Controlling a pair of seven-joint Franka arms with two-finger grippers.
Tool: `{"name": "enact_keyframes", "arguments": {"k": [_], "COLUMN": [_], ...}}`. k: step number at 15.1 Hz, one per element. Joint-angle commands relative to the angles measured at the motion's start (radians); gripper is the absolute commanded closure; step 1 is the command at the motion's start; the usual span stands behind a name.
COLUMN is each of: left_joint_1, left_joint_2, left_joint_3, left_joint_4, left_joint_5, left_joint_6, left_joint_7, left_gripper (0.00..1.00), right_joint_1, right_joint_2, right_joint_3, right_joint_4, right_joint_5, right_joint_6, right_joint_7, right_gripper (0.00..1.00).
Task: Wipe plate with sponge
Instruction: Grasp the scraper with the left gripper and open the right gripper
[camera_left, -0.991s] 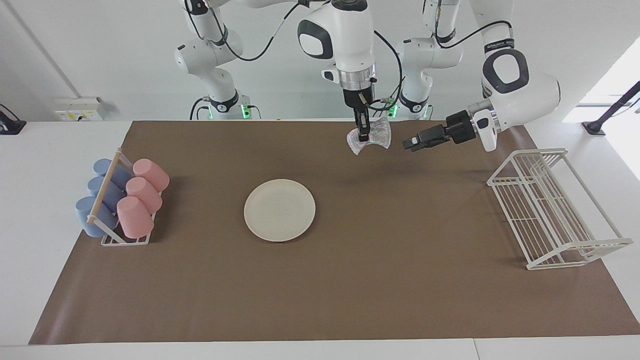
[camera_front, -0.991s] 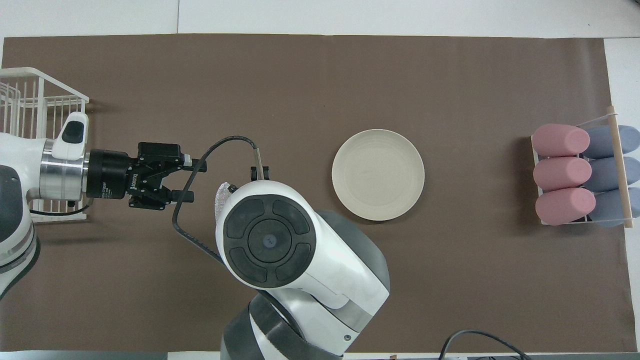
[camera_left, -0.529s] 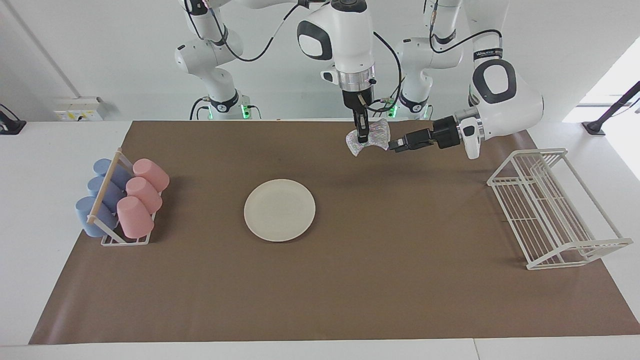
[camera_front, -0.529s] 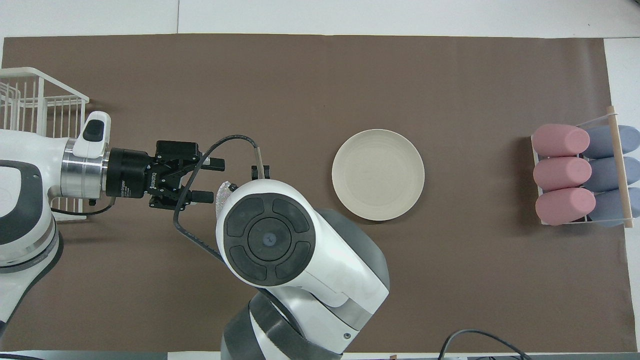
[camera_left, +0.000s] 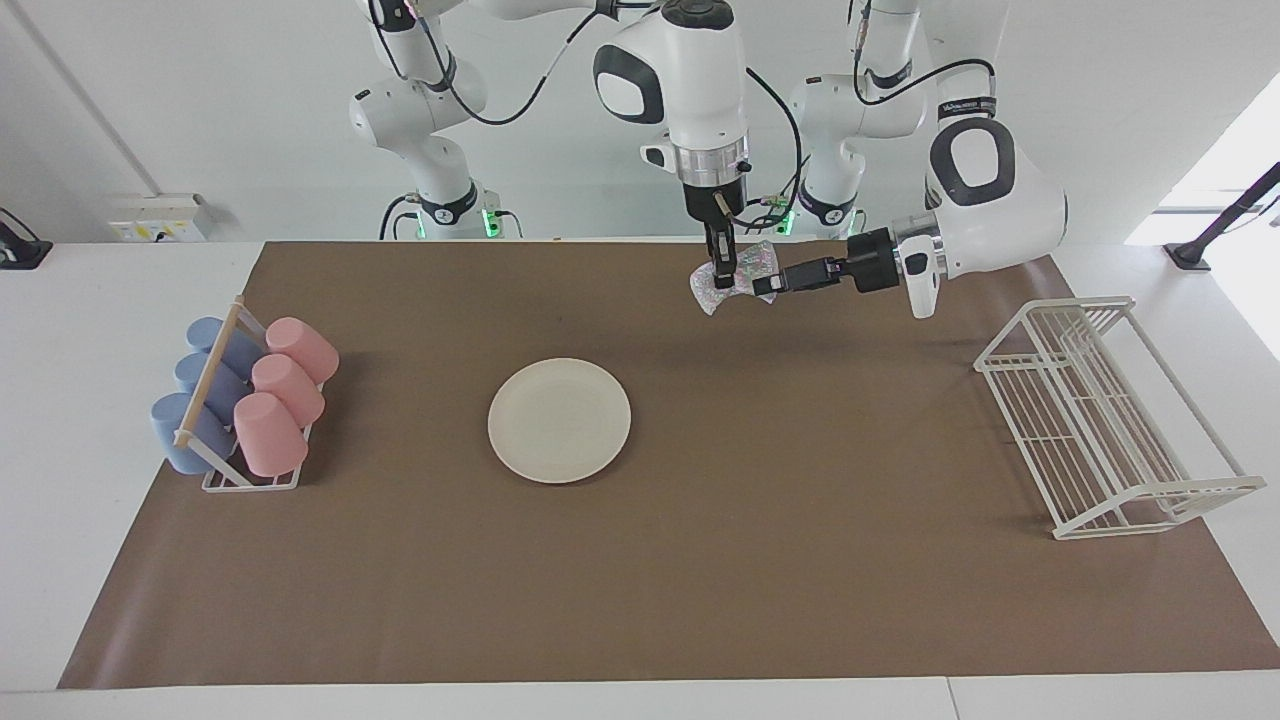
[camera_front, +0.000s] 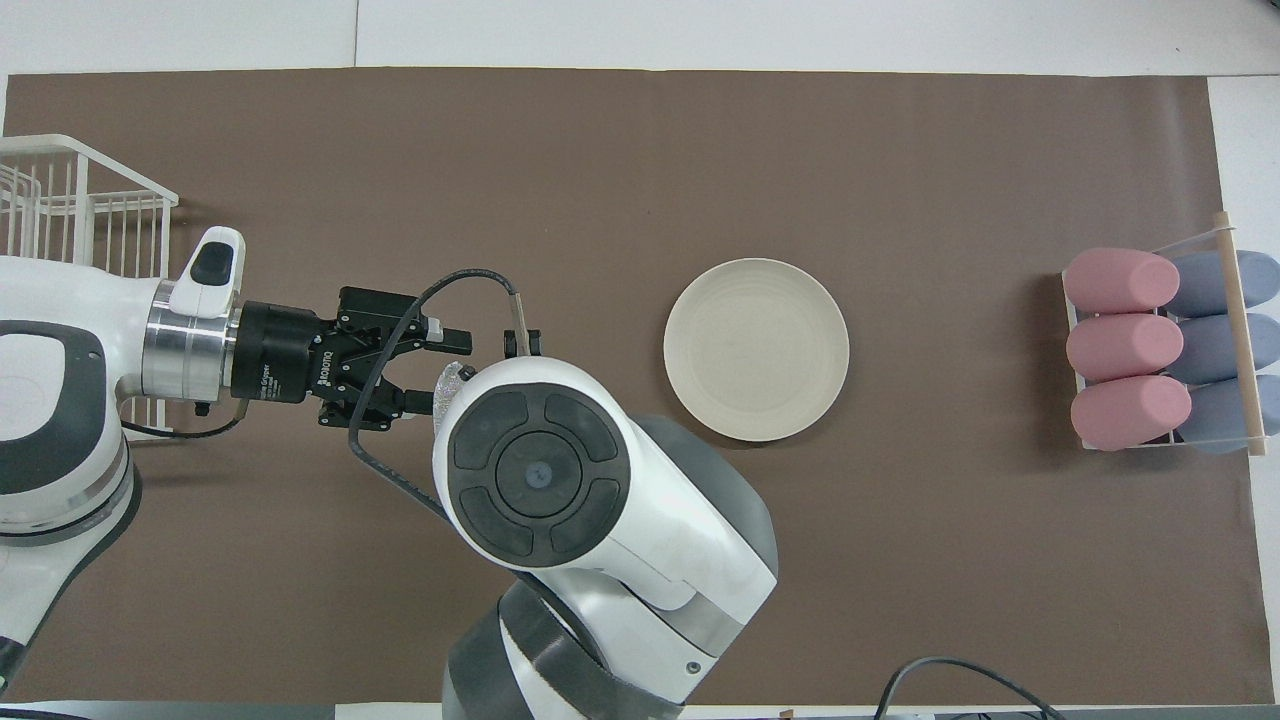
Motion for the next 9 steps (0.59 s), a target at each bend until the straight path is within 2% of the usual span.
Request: {"name": "enact_keyframes", "arguments": {"k": [1, 9], "left_joint_1": [-0.007, -0.003], "left_joint_2": [-0.011, -0.010], "left_joint_3": [0.012, 0.019], "left_joint_4": [-0.001, 0.012], "left_joint_5": [-0.015, -0.009], "left_joint_6": [-0.036, -0.044], "left_joint_7": [-0.045, -0.098], "left_gripper": [1.00, 1.00], "right_joint_1": [-0.011, -0.014], "right_joint_2": [0.012, 0.014], "right_joint_3": [0.009, 0.008], "right_joint_4": [0.020, 0.020], "right_joint_5": [-0.030, -0.030], "right_joint_6": [-0.018, -0.016], "right_joint_7": [0.007, 0.004], "right_gripper": [1.00, 1.00]}}
